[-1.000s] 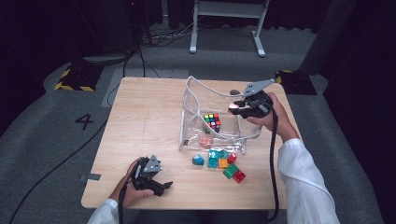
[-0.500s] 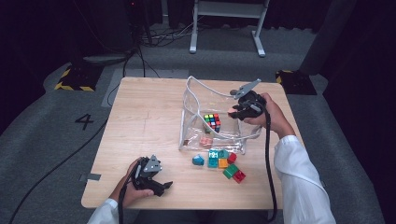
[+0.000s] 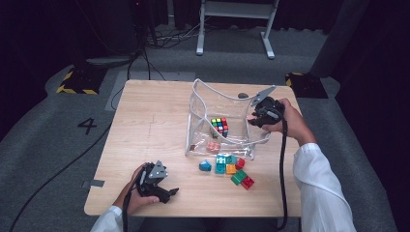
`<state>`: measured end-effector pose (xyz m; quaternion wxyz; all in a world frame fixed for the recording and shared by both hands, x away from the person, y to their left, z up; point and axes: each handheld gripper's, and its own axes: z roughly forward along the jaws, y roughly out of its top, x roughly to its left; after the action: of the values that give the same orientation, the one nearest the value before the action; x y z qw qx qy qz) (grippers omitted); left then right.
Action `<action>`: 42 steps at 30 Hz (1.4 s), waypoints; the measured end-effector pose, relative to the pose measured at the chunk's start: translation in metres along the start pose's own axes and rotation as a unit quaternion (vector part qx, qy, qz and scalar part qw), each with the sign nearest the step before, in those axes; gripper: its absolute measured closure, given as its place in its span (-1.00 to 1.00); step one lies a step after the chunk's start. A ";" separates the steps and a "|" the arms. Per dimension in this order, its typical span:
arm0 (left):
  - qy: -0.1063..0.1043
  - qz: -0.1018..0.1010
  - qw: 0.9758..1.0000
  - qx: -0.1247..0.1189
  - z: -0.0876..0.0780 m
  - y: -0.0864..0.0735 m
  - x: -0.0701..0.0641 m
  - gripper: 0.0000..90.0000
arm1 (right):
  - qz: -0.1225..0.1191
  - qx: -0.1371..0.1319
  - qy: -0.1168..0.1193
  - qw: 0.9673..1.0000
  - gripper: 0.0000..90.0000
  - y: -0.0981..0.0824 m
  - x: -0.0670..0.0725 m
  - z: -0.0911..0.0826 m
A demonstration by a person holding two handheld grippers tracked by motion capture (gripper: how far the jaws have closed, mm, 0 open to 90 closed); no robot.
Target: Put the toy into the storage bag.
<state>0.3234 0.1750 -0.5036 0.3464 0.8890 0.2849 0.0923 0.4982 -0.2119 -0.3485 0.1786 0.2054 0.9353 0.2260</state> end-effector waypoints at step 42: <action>0.000 0.000 1.000 0.000 0.000 0.000 0.000 -0.82 | 0.120 -0.232 0.005 0.965 -0.30 -0.143 0.117 -0.060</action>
<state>0.3234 0.1750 -0.5036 0.3465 0.8890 0.2849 0.0923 0.3293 -0.2946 -0.3977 0.1885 0.2676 0.8266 0.4578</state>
